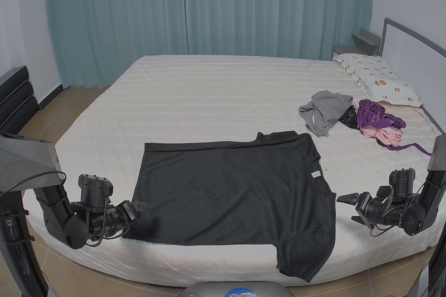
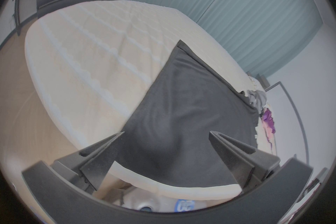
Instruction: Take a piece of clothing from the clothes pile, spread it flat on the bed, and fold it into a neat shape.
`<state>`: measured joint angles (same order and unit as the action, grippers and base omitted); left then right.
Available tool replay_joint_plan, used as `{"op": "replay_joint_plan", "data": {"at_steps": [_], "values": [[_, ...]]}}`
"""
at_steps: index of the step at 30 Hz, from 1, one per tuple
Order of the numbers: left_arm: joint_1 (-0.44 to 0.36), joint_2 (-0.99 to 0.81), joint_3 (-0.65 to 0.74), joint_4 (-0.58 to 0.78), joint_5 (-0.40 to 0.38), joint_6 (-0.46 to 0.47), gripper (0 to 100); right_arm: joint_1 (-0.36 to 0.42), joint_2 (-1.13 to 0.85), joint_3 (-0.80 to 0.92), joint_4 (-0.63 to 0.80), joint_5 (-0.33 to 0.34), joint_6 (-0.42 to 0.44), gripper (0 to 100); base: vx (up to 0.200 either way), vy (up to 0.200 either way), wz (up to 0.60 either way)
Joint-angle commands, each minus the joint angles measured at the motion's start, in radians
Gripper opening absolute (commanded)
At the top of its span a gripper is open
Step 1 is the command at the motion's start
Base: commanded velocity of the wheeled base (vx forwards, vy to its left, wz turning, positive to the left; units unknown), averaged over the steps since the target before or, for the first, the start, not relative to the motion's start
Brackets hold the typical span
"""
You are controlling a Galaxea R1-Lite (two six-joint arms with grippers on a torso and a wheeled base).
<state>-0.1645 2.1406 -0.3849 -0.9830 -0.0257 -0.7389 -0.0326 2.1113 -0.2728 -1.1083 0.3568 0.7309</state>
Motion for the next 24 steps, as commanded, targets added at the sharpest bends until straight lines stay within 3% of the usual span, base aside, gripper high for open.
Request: {"op": "replay_joint_plan", "data": {"at_steps": [1,8,23,24], "values": [[0.072,0.068,0.008,-0.003,-0.006,0.062,100,0.005,0.009,0.003,-0.001,0.001,0.001,100,0.000,0.000,0.00],[0.074,0.116,0.011,-0.008,-0.036,0.153,100,0.005,0.009,0.003,-0.001,0.001,-0.001,100,0.000,0.000,0.00],[0.048,0.134,0.004,-0.014,-0.036,0.159,100,0.005,0.009,0.003,-0.001,0.001,0.001,100,0.000,0.000,0.00],[0.048,0.134,0.004,-0.014,-0.036,0.158,0,0.005,0.009,0.003,-0.001,0.001,0.001,100,0.000,0.000,0.00]]}}
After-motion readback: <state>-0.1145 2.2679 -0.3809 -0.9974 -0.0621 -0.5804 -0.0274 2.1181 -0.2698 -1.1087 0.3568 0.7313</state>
